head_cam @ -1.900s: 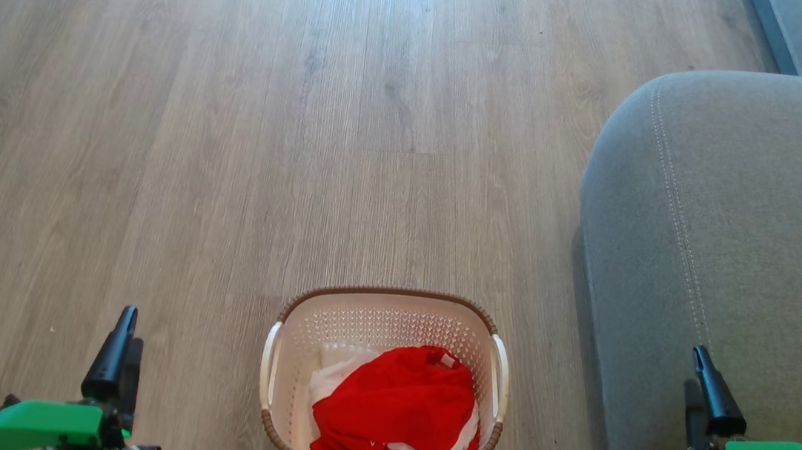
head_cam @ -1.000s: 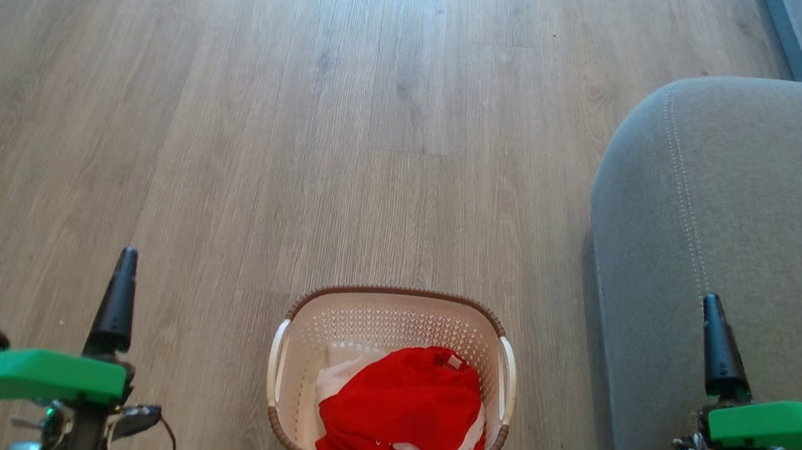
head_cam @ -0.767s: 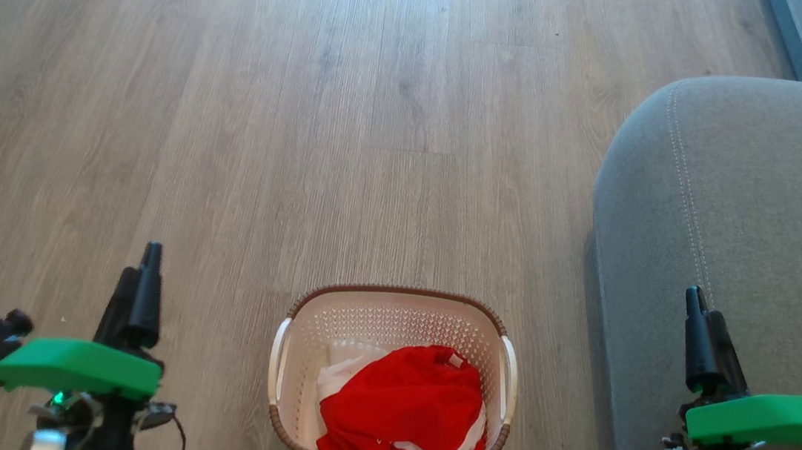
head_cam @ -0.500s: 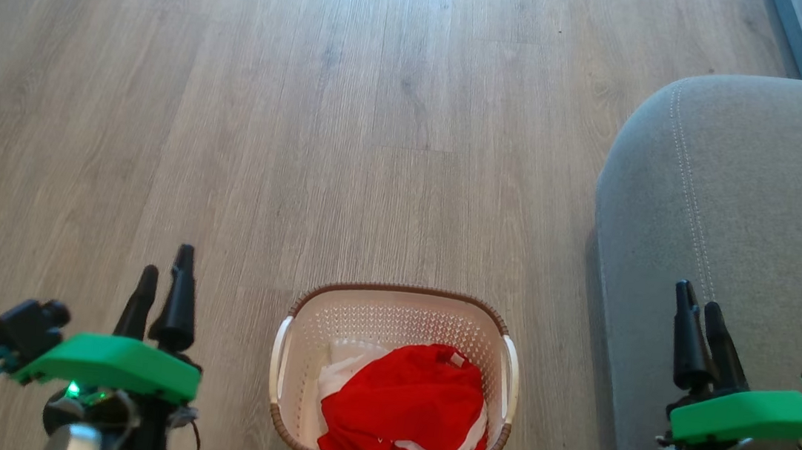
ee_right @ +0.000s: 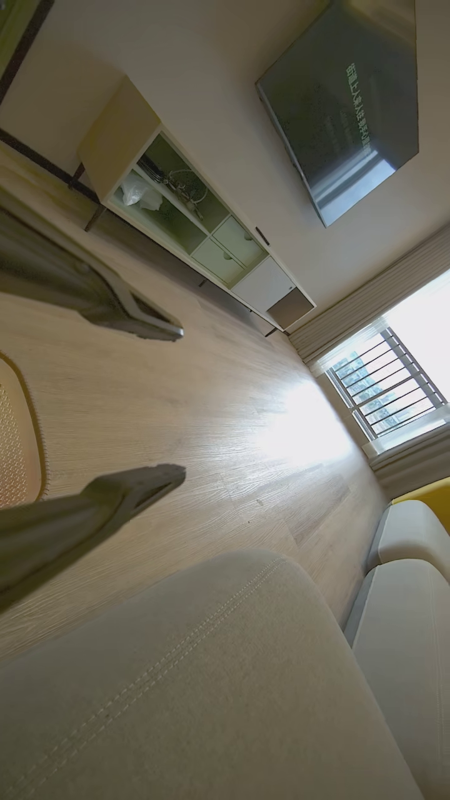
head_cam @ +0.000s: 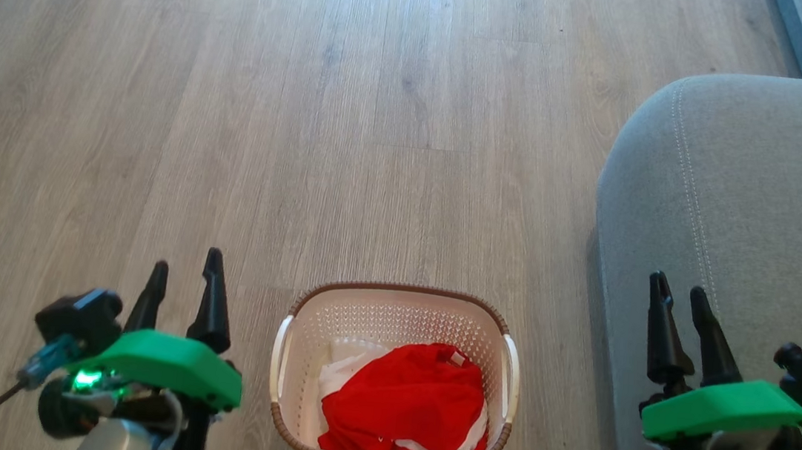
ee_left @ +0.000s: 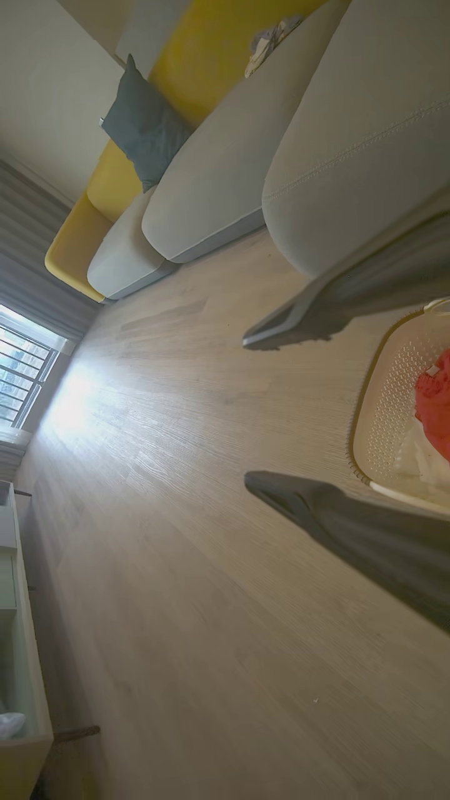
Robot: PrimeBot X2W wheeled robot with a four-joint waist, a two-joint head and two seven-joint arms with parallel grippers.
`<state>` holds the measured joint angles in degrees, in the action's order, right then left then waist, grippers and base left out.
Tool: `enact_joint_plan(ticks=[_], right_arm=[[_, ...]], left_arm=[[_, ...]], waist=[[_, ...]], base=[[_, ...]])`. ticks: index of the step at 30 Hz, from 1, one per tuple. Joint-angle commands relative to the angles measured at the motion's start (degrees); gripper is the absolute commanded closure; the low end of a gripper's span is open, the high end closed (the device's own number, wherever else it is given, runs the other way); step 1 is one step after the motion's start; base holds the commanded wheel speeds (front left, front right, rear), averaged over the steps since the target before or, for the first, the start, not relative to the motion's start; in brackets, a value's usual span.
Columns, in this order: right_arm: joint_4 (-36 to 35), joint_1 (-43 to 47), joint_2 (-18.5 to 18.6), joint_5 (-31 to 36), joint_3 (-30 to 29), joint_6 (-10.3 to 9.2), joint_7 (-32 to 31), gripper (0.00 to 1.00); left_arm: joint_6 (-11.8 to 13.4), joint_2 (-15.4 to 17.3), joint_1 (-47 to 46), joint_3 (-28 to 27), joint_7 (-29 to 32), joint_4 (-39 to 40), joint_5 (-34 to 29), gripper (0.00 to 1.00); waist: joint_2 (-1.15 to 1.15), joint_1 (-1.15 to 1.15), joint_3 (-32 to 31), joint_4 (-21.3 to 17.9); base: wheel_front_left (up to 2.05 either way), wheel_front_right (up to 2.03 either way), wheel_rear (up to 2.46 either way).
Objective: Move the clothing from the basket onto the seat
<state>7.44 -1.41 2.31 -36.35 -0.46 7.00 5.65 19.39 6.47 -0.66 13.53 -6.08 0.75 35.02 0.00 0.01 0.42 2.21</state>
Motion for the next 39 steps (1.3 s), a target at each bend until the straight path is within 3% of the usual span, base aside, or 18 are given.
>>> enact_joint_plan(ticks=[1,7,13,21,34,39], right_arm=[[-2.76,-3.34,0.46,2.16,1.22,0.3,1.14,0.0],[-3.2,-3.53,0.47,6.21,1.97,0.32,2.16,0.0],[-2.36,-3.36,0.48,9.35,2.81,0.34,3.19,0.0],[-0.1,-3.27,0.5,12.06,3.42,0.37,4.38,0.0],[1.66,-4.23,0.53,19.47,4.45,0.42,6.59,0.0],[2.12,-4.25,0.54,20.65,4.73,0.44,7.44,0.0]], left_arm=[[2.16,1.38,-3.97,0.17,-0.84,3.06,-2.43,0.0],[10.26,4.24,-5.05,5.16,-1.85,4.35,-6.81,0.0],[13.71,6.14,-5.81,9.63,-2.86,3.69,-8.83,0.0],[12.2,5.9,-5.57,11.54,-4.03,1.88,-11.0,0.0],[10.52,3.82,-4.43,10.36,-6.21,1.65,-20.55,0.0],[7.09,2.2,-3.21,9.61,-7.05,1.02,-22.15,0.0]], waist=[[0.0,0.0,0.0,0.01],[0.0,0.0,-0.13,-0.05],[0.0,0.0,-0.38,-0.08],[0.0,0.0,-0.57,-0.07],[0.0,-0.01,-0.79,0.23],[0.0,-0.01,-0.95,0.33]], base=[[0.0,0.0,0.0],[0.0,0.0,0.0],[0.0,0.0,0.0],[0.0,0.0,0.0],[0.0,0.0,0.0],[0.0,0.0,0.0]])
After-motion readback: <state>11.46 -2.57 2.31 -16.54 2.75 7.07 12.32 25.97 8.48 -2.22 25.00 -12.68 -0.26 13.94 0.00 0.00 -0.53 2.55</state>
